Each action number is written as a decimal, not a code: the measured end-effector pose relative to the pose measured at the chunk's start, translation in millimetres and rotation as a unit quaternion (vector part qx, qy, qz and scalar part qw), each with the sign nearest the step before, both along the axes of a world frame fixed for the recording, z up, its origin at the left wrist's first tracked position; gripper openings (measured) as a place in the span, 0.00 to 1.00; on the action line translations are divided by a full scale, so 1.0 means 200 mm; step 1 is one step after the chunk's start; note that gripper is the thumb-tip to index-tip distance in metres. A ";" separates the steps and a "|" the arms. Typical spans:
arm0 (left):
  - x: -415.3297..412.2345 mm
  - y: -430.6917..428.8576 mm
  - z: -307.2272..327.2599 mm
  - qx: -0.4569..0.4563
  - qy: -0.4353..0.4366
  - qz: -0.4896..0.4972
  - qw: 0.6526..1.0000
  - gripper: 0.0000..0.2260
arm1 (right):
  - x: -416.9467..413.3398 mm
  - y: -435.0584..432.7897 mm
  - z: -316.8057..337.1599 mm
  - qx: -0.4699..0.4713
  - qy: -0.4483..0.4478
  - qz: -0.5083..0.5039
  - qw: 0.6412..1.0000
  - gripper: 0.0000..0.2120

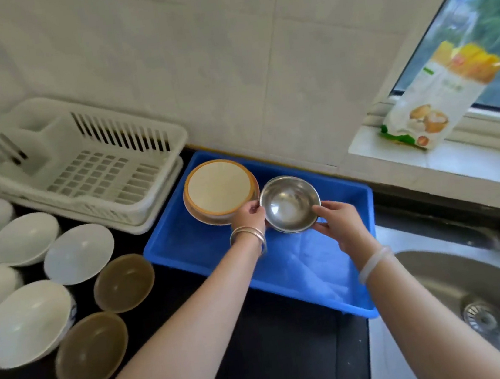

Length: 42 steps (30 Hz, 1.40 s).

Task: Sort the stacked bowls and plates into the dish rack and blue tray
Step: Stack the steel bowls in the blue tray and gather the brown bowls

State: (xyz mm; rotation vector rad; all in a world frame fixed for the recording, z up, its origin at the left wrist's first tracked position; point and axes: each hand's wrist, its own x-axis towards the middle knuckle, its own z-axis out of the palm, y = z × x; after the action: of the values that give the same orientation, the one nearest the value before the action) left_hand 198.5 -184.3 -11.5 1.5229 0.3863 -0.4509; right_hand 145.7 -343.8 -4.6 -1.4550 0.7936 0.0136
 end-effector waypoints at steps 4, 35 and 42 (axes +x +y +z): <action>0.17 -0.16 -0.03 0.088 -0.014 -0.052 0.995 0.09 | 0.16 -0.13 -0.06 -0.026 0.008 -0.024 0.999 0.06; 0.19 -0.29 -0.13 0.247 -0.043 -0.098 0.963 0.10 | 0.29 -0.12 -0.26 -0.145 0.045 0.043 0.988 0.17; 0.12 -0.20 -0.14 0.177 -0.036 -0.098 0.979 0.14 | 0.21 -0.11 -0.22 -0.168 0.038 0.047 0.984 0.18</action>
State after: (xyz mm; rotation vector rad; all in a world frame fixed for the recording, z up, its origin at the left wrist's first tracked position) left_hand 222.1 -224.1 -38.6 1.9283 0.2697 -0.4983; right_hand 186.7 -365.8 -48.9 -1.8203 0.8154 0.0064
